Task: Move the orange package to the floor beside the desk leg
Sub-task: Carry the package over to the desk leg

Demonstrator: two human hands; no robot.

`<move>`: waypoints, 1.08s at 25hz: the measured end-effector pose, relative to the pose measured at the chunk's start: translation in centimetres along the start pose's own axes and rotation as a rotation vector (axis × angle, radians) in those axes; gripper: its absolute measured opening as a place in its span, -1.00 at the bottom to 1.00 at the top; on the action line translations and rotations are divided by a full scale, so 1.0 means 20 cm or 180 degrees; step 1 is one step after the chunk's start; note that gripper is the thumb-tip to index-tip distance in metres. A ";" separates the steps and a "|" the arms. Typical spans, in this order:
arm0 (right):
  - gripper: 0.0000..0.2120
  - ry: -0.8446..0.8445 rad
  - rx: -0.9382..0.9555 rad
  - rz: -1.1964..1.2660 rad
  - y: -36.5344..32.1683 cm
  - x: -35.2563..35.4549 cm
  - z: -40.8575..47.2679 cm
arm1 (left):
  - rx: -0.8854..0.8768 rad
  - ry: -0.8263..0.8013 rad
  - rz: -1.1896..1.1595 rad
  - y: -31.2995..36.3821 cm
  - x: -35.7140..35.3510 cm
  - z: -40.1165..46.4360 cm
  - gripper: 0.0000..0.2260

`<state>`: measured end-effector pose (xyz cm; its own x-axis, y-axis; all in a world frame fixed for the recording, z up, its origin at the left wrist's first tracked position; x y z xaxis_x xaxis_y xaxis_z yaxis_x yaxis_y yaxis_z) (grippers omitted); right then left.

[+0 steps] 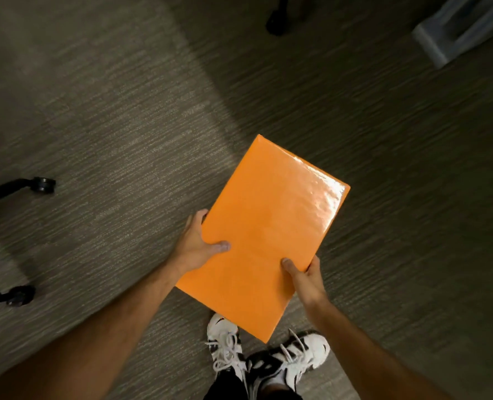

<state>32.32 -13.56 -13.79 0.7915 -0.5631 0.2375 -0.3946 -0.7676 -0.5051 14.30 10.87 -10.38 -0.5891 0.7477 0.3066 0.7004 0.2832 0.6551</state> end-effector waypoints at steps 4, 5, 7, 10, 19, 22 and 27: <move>-0.33 0.0224 0.0053 0.0182 -0.17 0.39 -0.13 | -0.0137 -0.0201 -0.0055 0.41 -0.21 -0.09 -0.11; -0.34 0.0292 0.0042 0.0220 -0.20 0.48 -0.15 | -0.0169 -0.0221 -0.0009 0.51 -0.26 -0.11 -0.11; -0.39 0.0422 0.0001 0.0290 -0.28 0.69 -0.22 | -0.0211 -0.0288 0.0103 0.74 -0.37 -0.15 -0.08; -0.42 0.0583 -0.0004 0.0269 -0.39 0.98 -0.32 | -0.0356 -0.0388 0.0229 1.04 -0.53 -0.18 -0.10; -0.37 0.1362 -0.0263 0.0277 -0.60 1.66 -0.12 | -0.0727 -0.0789 0.0789 1.67 -1.12 0.22 -0.31; -0.43 0.1648 -0.0084 0.0403 -0.72 1.82 0.14 | -0.0983 -0.0768 0.0808 1.88 -1.32 0.47 -0.35; -0.47 0.2164 0.0210 0.0526 -0.75 2.13 0.81 | -0.1338 -0.1037 0.0709 2.06 -1.76 1.03 -0.54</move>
<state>79.58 -21.10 -9.57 0.2478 -0.7540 0.6084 -0.4385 -0.6473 -0.6235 72.26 8.59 -8.52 -0.2445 0.9272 0.2837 0.5338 -0.1155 0.8377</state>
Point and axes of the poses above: each hand's wrist, its own z-axis towards the middle knuckle, its own x-axis out of the back of the hand, y = z × x, the point moved 8 cm from there along z, towards the middle knuckle, and after that the axes turned 12 degrees about -z, right-handed, at the moved point
